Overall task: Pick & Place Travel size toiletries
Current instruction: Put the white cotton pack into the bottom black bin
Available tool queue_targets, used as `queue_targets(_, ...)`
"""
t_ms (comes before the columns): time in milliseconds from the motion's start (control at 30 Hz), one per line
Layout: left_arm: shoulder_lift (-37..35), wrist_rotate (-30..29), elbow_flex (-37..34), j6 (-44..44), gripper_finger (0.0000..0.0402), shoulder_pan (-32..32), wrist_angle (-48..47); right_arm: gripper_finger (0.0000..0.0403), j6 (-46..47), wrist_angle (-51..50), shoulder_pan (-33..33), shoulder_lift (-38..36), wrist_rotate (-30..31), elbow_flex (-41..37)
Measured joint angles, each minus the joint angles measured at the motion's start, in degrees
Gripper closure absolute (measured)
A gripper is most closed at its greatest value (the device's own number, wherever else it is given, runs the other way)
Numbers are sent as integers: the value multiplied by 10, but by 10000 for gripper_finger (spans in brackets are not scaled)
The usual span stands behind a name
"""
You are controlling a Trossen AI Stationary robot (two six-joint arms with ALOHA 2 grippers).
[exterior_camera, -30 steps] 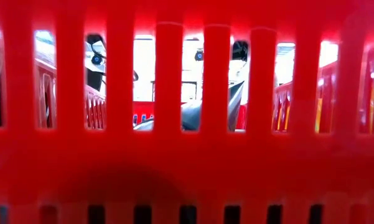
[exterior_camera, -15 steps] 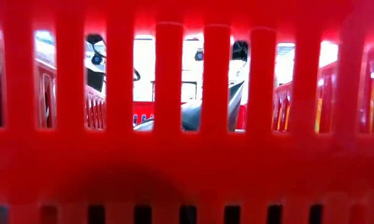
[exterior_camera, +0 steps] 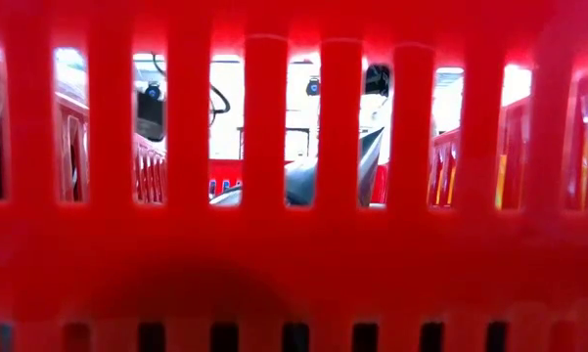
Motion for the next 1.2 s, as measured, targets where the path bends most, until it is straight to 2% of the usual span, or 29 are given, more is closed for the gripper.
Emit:
queue_targets(333, -21, -45, 73, 19, 359, 0, -116, 255, 0, -7, 0, 0, 0, 0)
queue_targets(633, -40, -45, 152, 63, 359, -3, -155, 255, 0, -9, 0, 0, 0, 0)
queue_targets(933, -45, -39, 221, 61, 359, -56, -155, 255, 0, -9, 0, 0, -1, 0)
queue_targets(1200, -45, -76, 230, 43, 359, -117, -81, 255, 0, -9, 0, 0, -2, 0)
